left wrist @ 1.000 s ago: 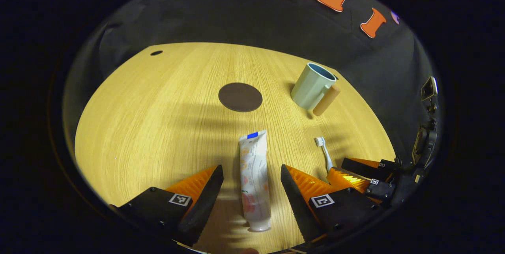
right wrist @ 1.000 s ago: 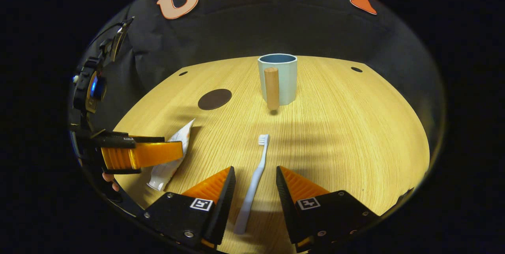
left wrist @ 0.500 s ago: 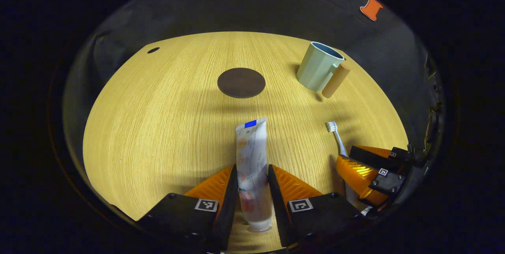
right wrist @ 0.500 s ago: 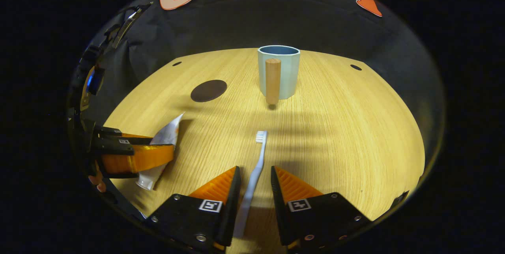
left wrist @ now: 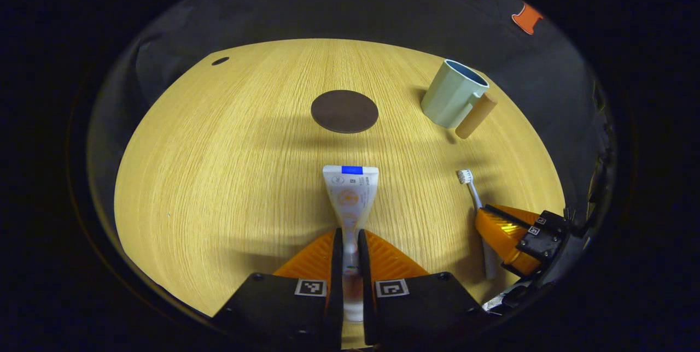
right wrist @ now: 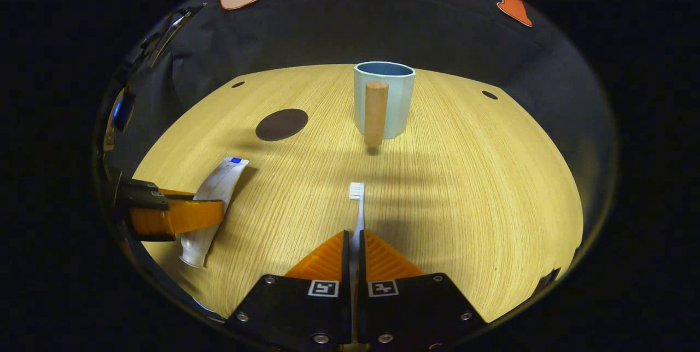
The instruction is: Put the toothbrush and toothpaste on the desktop into the cup, then pick up the cup and place it on the coaster on the desktop.
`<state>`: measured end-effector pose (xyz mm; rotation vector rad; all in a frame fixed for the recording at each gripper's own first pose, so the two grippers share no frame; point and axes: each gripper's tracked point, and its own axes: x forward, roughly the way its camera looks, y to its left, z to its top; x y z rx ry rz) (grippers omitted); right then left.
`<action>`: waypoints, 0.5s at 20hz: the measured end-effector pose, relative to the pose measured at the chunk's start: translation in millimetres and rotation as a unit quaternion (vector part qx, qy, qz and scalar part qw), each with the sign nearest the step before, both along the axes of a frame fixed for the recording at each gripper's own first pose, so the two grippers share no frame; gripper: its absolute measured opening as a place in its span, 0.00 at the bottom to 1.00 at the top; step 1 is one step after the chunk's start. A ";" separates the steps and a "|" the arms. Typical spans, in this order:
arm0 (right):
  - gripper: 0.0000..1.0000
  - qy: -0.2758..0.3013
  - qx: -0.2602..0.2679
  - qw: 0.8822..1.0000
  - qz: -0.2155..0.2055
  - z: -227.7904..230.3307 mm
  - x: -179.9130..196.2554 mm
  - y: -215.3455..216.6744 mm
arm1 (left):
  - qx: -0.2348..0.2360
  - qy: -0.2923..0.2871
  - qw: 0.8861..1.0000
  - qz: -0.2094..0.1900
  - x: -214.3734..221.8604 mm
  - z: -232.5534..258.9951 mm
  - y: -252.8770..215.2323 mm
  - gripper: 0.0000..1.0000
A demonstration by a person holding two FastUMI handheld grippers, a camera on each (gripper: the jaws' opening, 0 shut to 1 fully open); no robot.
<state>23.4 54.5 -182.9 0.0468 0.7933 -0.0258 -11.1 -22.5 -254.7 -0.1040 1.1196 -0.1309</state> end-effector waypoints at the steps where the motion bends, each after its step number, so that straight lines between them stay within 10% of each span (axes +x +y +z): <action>1: 0.05 -0.001 0.007 1.000 -0.002 0.6 0.8 0.0 | -0.005 0.001 1.000 0.002 0.4 0.2 0.1 0.19; 10: 0.05 -0.055 0.036 0.998 0.014 20.4 2.5 0.1 | -0.011 -0.031 0.999 0.005 6.5 23.0 4.4 0.20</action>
